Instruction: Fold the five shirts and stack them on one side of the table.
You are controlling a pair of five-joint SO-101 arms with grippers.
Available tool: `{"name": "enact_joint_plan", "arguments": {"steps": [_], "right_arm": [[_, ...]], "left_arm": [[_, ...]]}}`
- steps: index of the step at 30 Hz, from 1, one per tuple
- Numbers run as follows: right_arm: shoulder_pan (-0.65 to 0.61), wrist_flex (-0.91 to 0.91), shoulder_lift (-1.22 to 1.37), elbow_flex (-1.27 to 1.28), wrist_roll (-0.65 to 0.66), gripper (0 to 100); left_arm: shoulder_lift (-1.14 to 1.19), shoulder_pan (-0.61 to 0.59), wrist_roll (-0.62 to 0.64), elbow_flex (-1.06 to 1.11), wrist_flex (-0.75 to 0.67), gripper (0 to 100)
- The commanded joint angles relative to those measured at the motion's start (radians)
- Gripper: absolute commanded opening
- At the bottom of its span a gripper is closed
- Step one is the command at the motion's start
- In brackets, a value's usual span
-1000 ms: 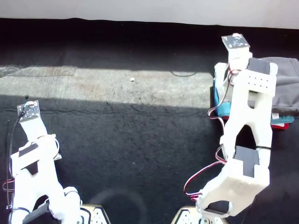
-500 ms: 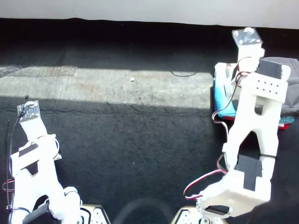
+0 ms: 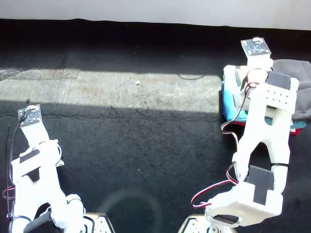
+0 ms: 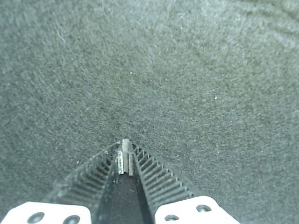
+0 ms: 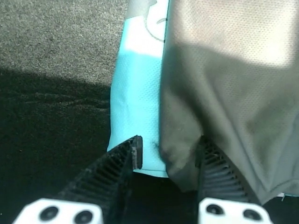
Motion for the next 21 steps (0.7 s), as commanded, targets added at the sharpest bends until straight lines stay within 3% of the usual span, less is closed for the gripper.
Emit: {"name": "enact_joint_plan", "arguments": {"steps": [1,6,12,21], "right_arm": [[0.016,-0.058,-0.053,0.033,0.012,18.3],[0.019,-0.151,-0.051,0.11,0.012,15.2],[0.019,-0.236,-0.056,0.13,0.012,0.3],[0.013,-0.234,-0.082,0.128,0.011,0.7]], "left_arm": [[-0.021,0.01,-0.009,-0.001,-0.015,1],[-0.021,0.01,-0.009,-0.001,-0.015,1],[-0.021,0.01,-0.009,-0.001,-0.015,1],[-0.021,0.012,-0.009,-0.001,-0.015,1]]}}
